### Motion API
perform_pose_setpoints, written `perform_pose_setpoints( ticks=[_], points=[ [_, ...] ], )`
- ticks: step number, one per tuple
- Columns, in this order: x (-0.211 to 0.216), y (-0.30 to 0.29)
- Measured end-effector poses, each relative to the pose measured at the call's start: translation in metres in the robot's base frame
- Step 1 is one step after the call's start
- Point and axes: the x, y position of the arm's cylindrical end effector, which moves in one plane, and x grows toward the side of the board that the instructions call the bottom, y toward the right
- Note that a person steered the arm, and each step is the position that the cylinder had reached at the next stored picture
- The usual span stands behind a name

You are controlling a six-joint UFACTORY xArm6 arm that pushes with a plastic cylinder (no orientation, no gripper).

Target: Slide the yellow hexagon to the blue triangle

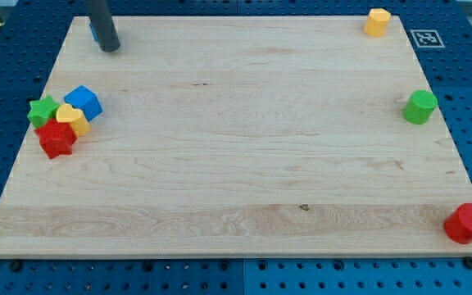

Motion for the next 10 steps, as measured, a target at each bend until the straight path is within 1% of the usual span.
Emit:
perform_pose_setpoints(
  ticks=[2,3,4,5,6,7,8,9,10],
  points=[
    [-0.019,-0.026],
    [-0.021,-0.024],
    [-0.005,0.03],
    [-0.005,0.109],
    [-0.006,0.207],
    [-0.015,0.287],
    [-0.056,0.321],
    [-0.08,0.35],
    [-0.08,0.397]
  ],
)
